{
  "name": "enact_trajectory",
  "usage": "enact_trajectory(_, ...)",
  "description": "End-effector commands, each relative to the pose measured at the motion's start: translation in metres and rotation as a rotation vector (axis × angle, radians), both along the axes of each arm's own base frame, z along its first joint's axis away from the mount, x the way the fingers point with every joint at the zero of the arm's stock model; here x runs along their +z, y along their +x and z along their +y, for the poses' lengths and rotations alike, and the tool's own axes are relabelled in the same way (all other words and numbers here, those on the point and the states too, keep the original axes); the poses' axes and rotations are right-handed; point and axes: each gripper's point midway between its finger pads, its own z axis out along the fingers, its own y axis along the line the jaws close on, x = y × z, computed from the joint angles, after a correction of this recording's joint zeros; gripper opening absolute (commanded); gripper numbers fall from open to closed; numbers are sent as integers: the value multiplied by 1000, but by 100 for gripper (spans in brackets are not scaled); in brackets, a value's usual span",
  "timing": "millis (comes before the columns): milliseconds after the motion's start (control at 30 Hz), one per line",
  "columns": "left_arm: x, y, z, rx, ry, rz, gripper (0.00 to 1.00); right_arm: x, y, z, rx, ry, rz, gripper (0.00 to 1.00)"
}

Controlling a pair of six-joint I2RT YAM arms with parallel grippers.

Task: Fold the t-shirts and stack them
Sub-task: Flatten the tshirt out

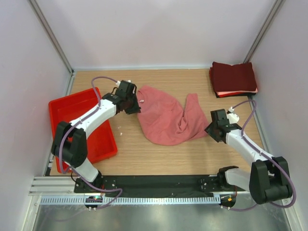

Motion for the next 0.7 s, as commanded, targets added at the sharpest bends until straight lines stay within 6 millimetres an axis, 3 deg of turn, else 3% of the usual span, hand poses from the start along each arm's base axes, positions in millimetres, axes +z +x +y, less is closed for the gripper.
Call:
enact_trajectory(0,14,1,3,-2,-7,-42,0,4,23,5,-44,35,-60,49)
enact_trajectory(233,26,-4,7,-2,-6,-70,0,-13,29,-2,-54,-17,-10,47)
enact_trajectory(267,28,-6,9,1,-2,-72,0,-13,27,-4,-54,-28,-4,44)
enact_trajectory(300,29,-6,10,3,0,-74,0,-11,26,-7,-55,-43,-4,31)
enact_trajectory(367,37,-10,13,0,2,-82,0,-2,19,-18,-60,-104,14,17)
enact_trajectory(400,41,-10,16,7,12,-92,0,10,17,-21,-60,-122,-3,6)
enact_trajectory(433,44,-15,21,12,29,-87,0,26,19,-25,-64,-141,-30,1)
enact_trajectory(467,57,-17,25,17,35,-114,0,34,8,-34,-72,-188,-3,1)
enact_trajectory(533,67,-24,39,44,87,-130,0,72,6,-40,-80,-203,-95,1)
enact_trajectory(567,82,-26,45,50,95,-168,0,81,-5,-47,-81,-233,-85,1)
enact_trajectory(600,85,-28,52,66,121,-179,0,109,-5,-49,-88,-229,-168,1)
enact_trajectory(633,87,-33,58,69,143,-174,0,118,-13,-52,-88,-243,-167,1)
enact_trajectory(667,93,-37,63,66,157,-183,0,141,-18,-57,-105,-251,-219,1)
